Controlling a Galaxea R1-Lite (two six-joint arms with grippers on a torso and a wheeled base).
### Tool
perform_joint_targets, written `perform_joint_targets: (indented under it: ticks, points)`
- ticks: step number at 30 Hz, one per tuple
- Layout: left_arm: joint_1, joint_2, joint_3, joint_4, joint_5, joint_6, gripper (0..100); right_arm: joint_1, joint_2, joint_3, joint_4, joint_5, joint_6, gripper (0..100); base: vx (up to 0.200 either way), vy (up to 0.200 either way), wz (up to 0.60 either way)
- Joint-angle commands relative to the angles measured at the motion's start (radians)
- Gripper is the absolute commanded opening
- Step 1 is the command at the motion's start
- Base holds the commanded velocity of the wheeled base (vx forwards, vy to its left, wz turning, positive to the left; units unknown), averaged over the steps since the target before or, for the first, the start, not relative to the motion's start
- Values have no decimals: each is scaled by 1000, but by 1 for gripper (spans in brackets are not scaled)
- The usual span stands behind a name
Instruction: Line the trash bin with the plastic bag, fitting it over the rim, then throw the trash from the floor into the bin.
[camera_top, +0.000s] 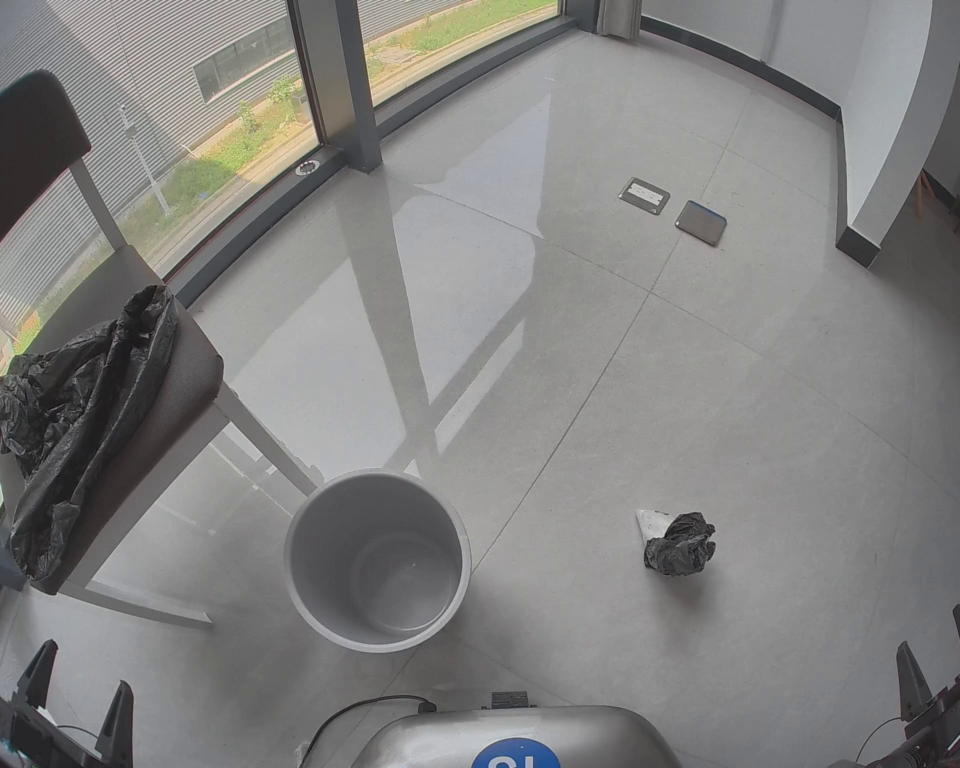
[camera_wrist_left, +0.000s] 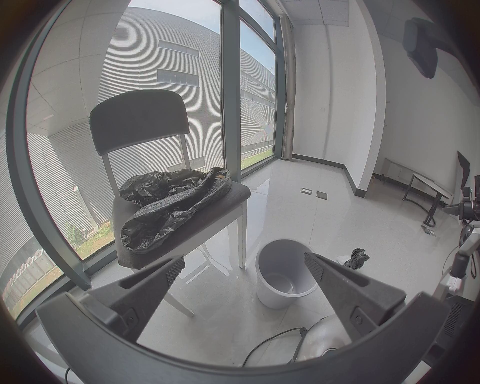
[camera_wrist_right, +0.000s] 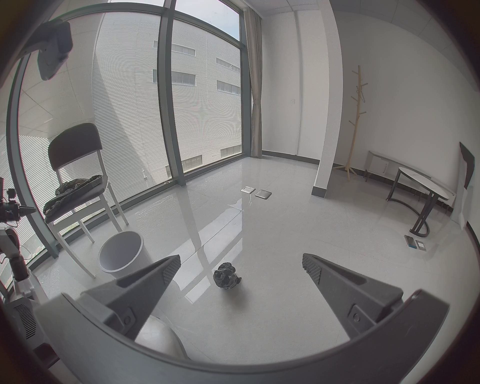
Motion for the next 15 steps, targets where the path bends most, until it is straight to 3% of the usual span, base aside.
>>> perform_joint_targets:
  ticks: [1, 8, 9, 15]
  points:
    - [-5, 7, 16, 3, -7, 8, 100, 0, -16, 18, -1, -1, 5, 100, 0, 0, 0]
    - [0, -16, 18, -2, 16, -9, 100, 1, -16, 18, -1, -5, 17, 100, 0, 0, 0]
    - [-2, -16, 16, -2, 36, -44, 100, 0, -16, 16, 0, -5, 21, 100, 0, 0, 0]
    - [-2, -16, 15, 3, -16, 21, 100, -2, -1, 16, 0, -5, 19, 100, 0, 0, 0]
